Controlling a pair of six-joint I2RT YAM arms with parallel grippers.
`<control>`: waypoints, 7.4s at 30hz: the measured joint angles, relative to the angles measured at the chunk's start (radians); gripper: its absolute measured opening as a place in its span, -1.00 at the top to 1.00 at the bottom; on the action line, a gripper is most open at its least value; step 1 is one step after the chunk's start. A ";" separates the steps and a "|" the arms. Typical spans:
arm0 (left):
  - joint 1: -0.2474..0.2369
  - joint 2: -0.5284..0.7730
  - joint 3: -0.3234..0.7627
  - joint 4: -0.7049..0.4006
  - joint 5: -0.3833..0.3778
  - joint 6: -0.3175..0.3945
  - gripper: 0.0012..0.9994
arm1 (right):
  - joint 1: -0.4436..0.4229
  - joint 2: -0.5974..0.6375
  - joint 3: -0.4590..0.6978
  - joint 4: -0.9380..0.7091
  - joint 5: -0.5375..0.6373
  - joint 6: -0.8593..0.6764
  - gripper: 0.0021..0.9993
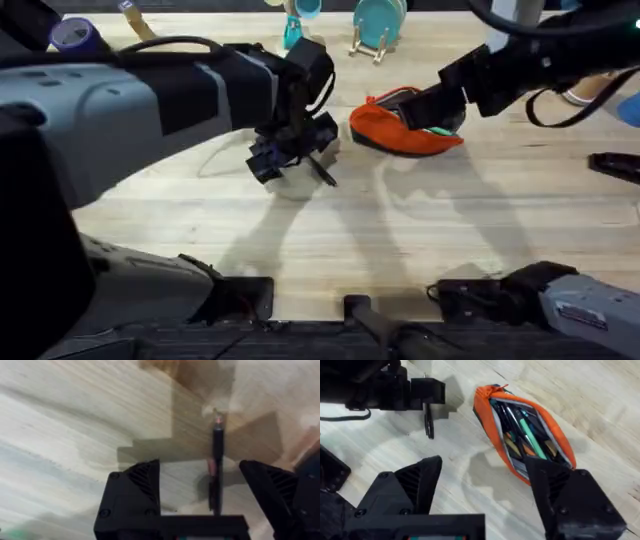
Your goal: Unzip the bag, pick up the pens from the table one at a time and place them inside, then zip the bag closed.
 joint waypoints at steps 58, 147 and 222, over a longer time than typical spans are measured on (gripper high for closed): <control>-0.001 0.020 0.158 -0.025 -0.009 0.141 0.92 | 0.000 -0.362 0.000 -0.064 0.168 0.000 -0.99; -0.109 0.327 0.493 0.199 0.535 1.881 0.92 | 0.000 -0.396 -0.001 -0.079 0.248 -0.072 -1.00; 0.195 0.007 0.496 -0.166 0.620 1.921 -1.00 | 0.000 -0.396 -0.001 -0.079 0.248 -0.072 -0.99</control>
